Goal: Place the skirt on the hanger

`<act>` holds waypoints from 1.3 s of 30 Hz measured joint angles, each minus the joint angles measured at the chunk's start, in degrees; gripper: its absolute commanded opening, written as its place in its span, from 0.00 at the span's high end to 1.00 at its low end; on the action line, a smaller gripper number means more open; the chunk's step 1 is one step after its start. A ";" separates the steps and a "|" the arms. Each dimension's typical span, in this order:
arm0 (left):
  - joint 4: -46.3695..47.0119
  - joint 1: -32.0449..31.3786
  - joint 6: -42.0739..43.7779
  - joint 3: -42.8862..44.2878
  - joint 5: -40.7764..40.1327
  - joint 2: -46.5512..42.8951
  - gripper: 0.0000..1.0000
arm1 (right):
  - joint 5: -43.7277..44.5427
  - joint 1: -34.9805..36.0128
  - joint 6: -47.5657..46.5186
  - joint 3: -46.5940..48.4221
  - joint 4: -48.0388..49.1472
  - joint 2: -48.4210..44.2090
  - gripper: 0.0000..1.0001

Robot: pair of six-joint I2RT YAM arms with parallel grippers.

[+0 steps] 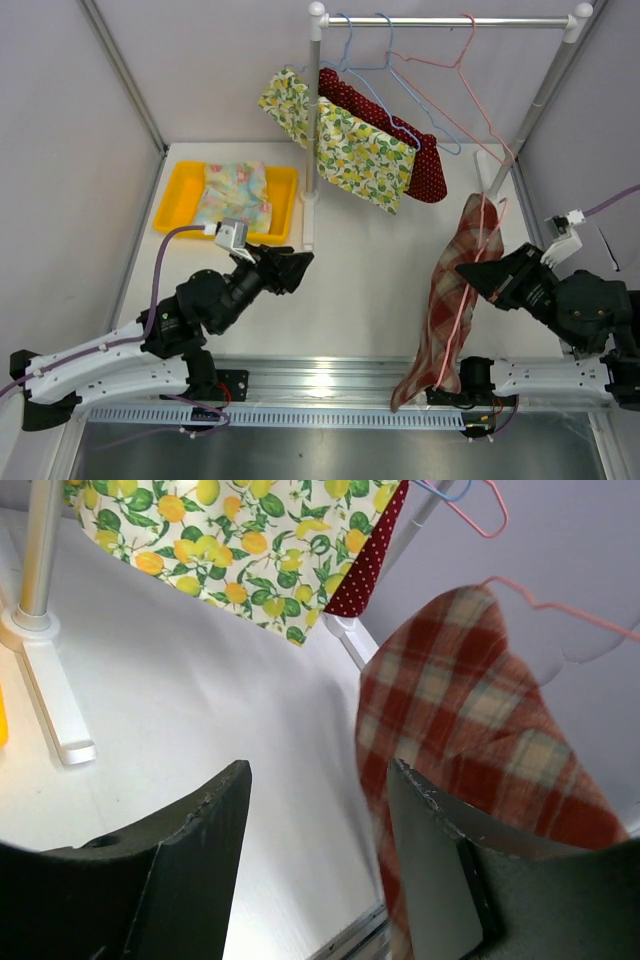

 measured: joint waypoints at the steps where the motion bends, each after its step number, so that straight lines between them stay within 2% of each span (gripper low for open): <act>1: -0.07 0.00 0.15 0.33 0.24 0.44 0.38 | 1.11 0.20 -0.39 1.42 -0.79 0.44 1.00; 5: -0.24 0.00 0.44 1.57 1.29 1.99 0.38 | 7.06 4.00 -1.79 7.63 -3.23 4.07 1.00; 8: -0.74 0.00 0.68 2.12 1.92 2.73 0.38 | 11.89 10.21 -1.95 10.25 -4.74 7.28 1.00; 11: -0.90 0.00 0.70 2.51 2.47 3.32 0.38 | 16.00 16.85 -0.09 11.02 -6.75 9.86 1.00; 13: -0.92 0.00 0.70 2.64 2.67 3.80 0.38 | 18.12 18.34 3.26 11.41 -7.78 11.45 1.00; 19: -1.07 0.00 0.68 3.13 3.63 5.62 0.38 | 19.47 15.10 6.08 11.34 -8.48 14.25 1.00; 22: -1.05 0.00 0.66 3.15 3.89 5.79 0.38 | 17.20 8.59 2.27 11.28 -7.78 15.65 1.00; 25: -1.09 0.00 0.66 3.17 3.93 5.79 0.39 | 5.99 -9.62 -6.27 8.26 -0.07 16.00 1.00; 26: -1.14 0.00 0.66 3.19 3.93 5.79 0.39 | 0.79 -17.64 -9.05 6.64 2.51 15.85 1.00; 31: -2.12 0.00 0.68 3.26 3.87 5.05 0.38 | -33.14 -55.71 -20.72 4.07 9.31 17.27 1.00; 36: -3.85 0.02 1.01 3.58 3.65 2.95 0.38 | -66.47 -83.62 -25.90 4.07 13.88 19.15 1.00; 39: -4.63 0.04 1.66 3.82 3.39 1.88 0.38 | -81.31 -92.21 -26.01 3.80 18.18 20.85 1.00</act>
